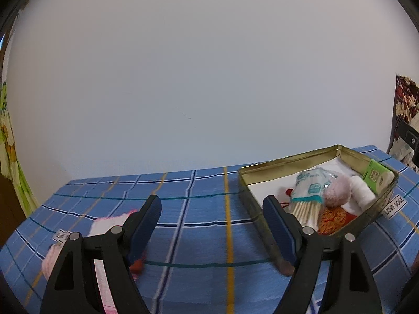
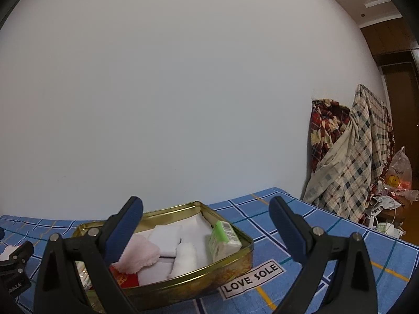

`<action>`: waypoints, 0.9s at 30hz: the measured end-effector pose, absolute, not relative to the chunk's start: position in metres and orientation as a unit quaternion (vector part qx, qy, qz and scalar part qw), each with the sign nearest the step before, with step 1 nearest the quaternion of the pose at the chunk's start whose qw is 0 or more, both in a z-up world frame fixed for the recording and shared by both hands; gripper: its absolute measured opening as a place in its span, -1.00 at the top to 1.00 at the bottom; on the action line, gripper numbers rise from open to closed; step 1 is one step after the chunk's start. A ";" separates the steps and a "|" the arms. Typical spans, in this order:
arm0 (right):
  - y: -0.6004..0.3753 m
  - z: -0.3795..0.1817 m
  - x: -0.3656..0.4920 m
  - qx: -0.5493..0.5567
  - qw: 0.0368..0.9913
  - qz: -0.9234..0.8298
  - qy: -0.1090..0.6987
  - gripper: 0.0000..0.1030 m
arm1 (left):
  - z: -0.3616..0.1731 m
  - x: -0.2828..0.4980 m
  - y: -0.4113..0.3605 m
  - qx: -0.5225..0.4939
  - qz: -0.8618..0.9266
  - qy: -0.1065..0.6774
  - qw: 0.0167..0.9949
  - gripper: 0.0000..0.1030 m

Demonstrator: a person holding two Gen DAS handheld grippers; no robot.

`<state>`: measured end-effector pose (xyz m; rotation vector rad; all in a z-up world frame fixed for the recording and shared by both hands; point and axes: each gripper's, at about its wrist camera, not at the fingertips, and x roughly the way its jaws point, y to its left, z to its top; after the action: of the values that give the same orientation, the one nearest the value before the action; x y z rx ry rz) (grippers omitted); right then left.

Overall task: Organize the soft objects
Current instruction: 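Withdraw both tools from the tin toward the remaining cloths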

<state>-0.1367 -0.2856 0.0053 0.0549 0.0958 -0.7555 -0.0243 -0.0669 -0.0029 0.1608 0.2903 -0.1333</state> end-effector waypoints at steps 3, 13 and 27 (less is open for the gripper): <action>-0.277 0.004 -0.132 0.017 0.931 -0.361 0.052 -0.92 | -0.003 -0.024 -0.053 0.074 -0.065 0.146 0.984 -0.59; -0.235 0.000 -0.117 -0.031 0.946 -0.316 0.068 -0.92 | -0.002 -0.020 -0.016 0.060 -0.042 0.154 0.985 -0.59; -0.182 -0.013 -0.077 -0.016 0.965 -0.236 0.111 -0.84 | -0.008 -0.010 0.044 0.044 -0.006 0.184 0.982 -0.59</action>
<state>-0.0765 -0.1823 -0.0133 -0.0330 0.2248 -0.4776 -0.0101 0.0440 -0.0076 0.0887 0.3709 -0.0126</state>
